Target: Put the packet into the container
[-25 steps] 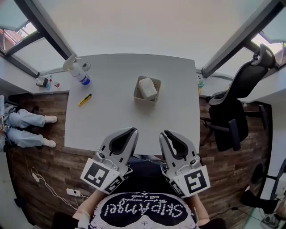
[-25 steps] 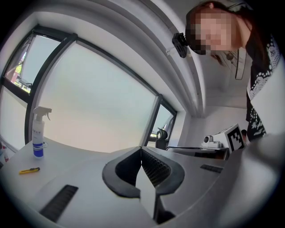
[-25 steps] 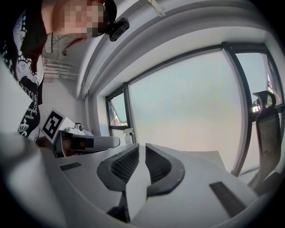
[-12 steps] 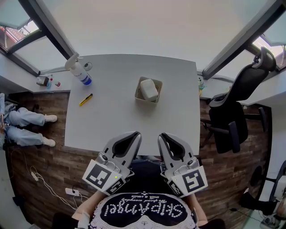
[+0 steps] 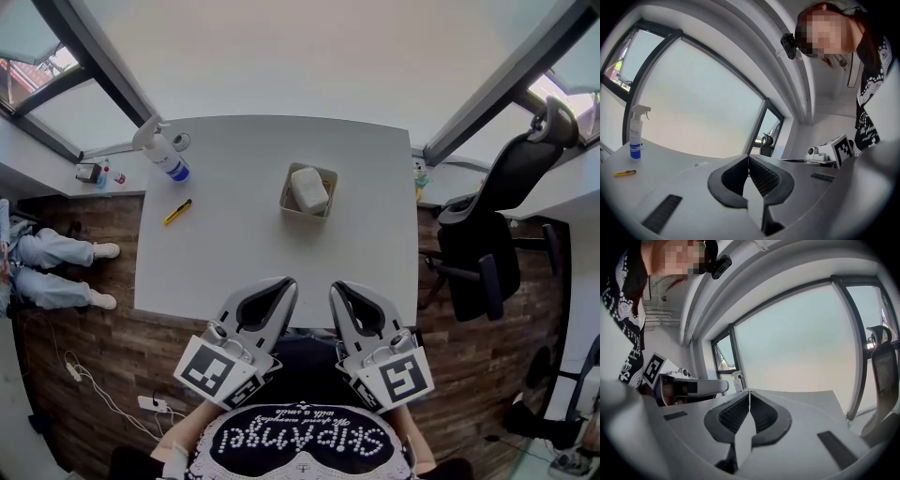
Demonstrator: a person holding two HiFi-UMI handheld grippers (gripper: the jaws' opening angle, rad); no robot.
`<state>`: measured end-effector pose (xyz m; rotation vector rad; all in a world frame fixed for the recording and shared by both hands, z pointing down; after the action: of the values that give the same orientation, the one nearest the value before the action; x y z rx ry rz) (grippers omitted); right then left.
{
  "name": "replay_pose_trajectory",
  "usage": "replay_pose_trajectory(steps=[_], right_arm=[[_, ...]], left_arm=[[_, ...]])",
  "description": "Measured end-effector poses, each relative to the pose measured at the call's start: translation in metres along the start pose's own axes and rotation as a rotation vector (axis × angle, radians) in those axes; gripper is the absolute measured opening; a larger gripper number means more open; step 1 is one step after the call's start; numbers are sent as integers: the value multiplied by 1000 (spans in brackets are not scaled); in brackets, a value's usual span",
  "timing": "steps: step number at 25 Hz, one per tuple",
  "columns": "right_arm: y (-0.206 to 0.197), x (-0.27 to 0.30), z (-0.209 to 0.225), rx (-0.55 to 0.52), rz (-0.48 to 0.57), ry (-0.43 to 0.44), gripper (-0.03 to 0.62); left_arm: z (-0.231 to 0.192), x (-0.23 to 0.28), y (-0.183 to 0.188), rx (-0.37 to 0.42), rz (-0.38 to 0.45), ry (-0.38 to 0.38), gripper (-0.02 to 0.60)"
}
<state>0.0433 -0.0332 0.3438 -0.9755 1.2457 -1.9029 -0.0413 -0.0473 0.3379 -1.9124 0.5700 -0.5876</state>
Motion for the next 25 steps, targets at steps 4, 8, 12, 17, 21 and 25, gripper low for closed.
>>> replay_pose_trajectory(steps=[4,8,12,17,21,25], right_arm=[[-1,1,2,2,-12,4,15],[-2,3,5,2,-16,2,14],[-3,5,7,-1,-24,0,14],[-1,6,11,0,-21,-6,14],[-3,5,15,6,-27,-11,14],[-4,5,17,12,-33,-14,14]], left_arm=[[0,4,1,1,-2,-2,9],[-2,6,1,-6,-2,1,9],[-2,9,0,-12,-4,-6,9],[-2,14,-2,-9,-11,-15,9],[-3,17,-3,4,-9,-17,9],[-2,20,-3,7,-5,-25,9]])
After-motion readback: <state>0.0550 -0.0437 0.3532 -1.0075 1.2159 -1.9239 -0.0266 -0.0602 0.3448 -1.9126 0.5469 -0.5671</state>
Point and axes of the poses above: the fingertips, and each gripper's own axes: x forward along the fingers, z to its right, y out of its top, the point moved 2 cm from there along -x, backward along the fingers, and after that the axes turned 2 degrees about x, right-handed, at the moved point
